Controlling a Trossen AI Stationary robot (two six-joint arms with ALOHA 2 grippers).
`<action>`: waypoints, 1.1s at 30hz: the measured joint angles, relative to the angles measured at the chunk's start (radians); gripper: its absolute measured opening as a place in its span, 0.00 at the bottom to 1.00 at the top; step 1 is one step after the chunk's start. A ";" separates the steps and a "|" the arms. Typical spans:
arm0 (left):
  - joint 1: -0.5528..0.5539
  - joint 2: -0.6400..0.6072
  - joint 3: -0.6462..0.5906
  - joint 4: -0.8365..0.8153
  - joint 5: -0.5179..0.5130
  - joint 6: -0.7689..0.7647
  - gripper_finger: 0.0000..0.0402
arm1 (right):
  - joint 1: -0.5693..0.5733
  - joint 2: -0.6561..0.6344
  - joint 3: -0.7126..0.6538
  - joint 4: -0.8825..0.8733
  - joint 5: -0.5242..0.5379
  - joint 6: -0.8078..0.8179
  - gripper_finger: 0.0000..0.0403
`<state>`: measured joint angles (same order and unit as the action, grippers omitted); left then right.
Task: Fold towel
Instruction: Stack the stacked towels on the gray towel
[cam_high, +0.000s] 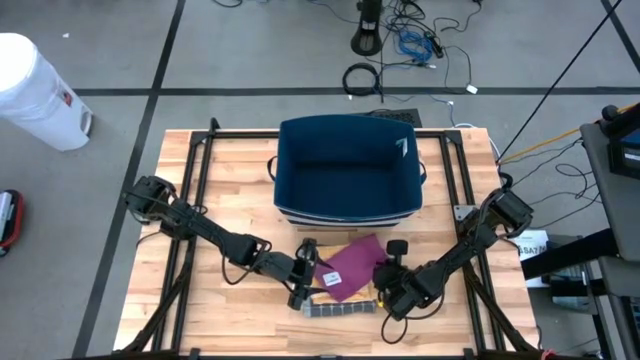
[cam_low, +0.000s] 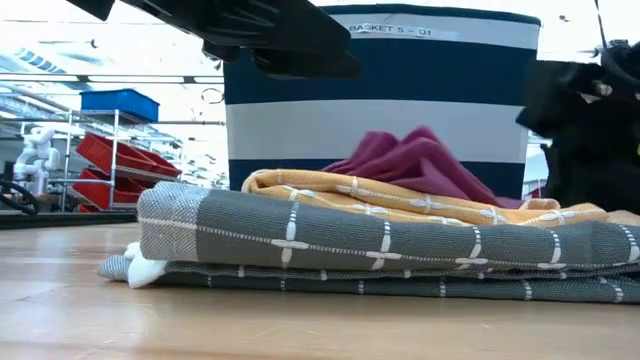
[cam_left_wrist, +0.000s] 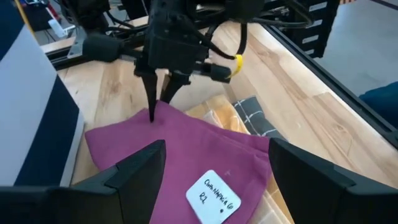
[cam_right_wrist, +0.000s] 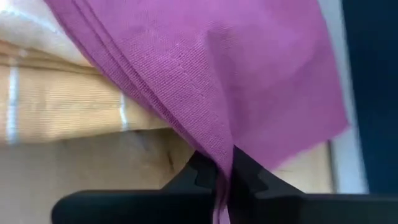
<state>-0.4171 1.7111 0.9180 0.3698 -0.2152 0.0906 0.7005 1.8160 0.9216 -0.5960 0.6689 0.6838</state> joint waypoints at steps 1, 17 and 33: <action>0.000 0.000 0.000 0.000 -0.003 0.000 0.72 | -0.001 0.000 0.026 -0.050 -0.007 0.005 0.01; 0.008 0.217 0.162 0.107 -0.033 0.034 0.72 | -0.172 -0.016 0.439 -0.318 -0.250 -0.076 0.00; -0.015 0.239 0.180 0.300 -0.401 -0.008 0.72 | -0.217 -0.068 0.463 -0.328 -0.177 -0.020 0.00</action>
<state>-0.4326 1.9505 1.0985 0.6703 -0.6157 0.0827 0.4830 1.7477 1.3842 -0.9238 0.4922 0.6640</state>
